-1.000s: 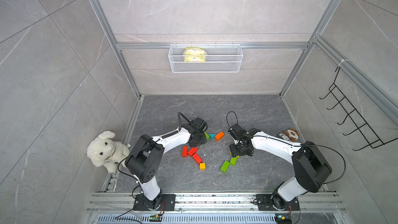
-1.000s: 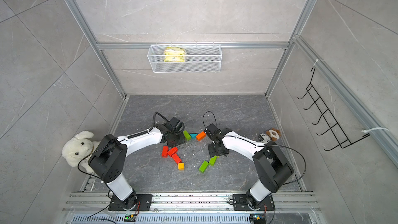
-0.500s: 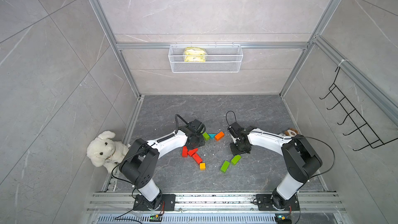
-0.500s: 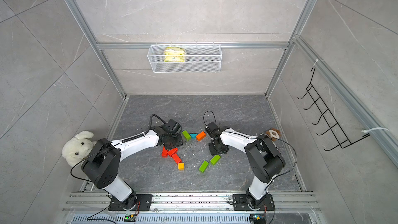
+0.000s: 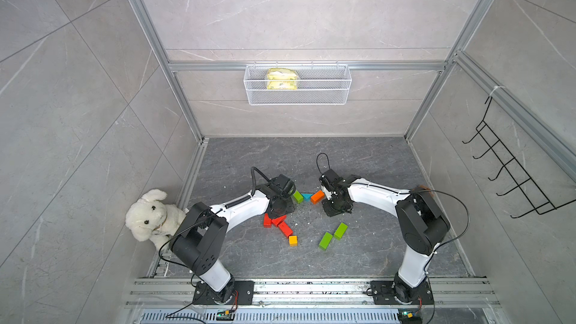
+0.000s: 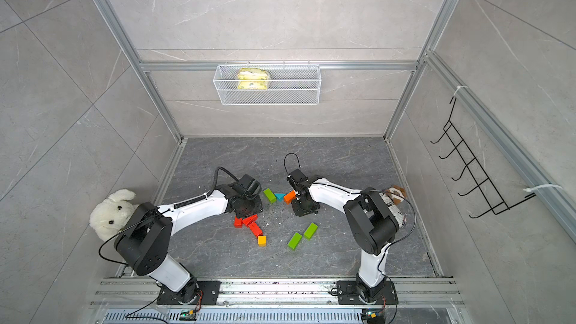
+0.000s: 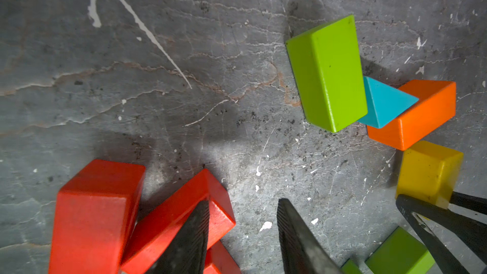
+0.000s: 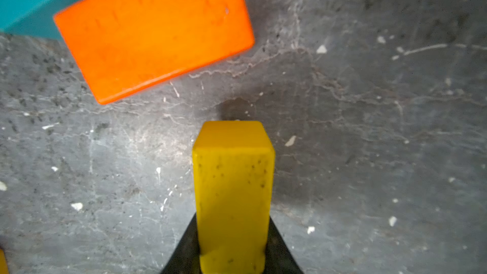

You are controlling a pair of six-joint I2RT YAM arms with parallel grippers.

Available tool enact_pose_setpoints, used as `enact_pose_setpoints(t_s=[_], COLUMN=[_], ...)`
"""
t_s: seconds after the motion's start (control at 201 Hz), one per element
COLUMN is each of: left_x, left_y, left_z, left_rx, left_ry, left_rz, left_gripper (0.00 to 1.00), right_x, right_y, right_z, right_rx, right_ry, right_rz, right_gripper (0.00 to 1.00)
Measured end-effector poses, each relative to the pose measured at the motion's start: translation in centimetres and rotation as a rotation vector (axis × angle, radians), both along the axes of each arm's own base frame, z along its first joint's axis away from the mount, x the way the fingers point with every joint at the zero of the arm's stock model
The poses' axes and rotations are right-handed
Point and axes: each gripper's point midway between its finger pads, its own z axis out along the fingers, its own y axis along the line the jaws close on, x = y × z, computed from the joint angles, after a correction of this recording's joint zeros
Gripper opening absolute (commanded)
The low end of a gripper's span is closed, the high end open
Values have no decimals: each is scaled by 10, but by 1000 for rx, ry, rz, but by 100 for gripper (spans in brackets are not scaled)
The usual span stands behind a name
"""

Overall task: Assemble a heart with building blocks
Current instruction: Move the building block to the center of the board, then assemble the building block at the center of the board.

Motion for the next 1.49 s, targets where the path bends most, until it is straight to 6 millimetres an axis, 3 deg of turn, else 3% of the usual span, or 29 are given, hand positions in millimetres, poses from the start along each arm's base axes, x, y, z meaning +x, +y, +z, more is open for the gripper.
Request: enact_pose_setpoints(t_s=[0.08, 0.528, 1.076, 1.385, 1.494], left_x=[0, 1, 8, 8, 8], left_y=[0, 2, 11, 11, 12], left_z=[0, 0, 0, 0, 0], left_rx=[1, 2, 5, 7, 7], left_ry=[-1, -1, -4, -8, -9], left_rz=[0, 7, 26, 18, 15], left_gripper=[47, 47, 47, 47, 47], right_x=[0, -5, 4, 16, 17], right_y=[-3, -24, -8, -1, 0], right_z=[-3, 12, 2, 5, 4], right_rx=[-21, -53, -7, -2, -5], right_ry=[0, -44, -11, -27, -23], right_rz=[-2, -188, -266, -269, -271], right_gripper=[47, 50, 38, 38, 46])
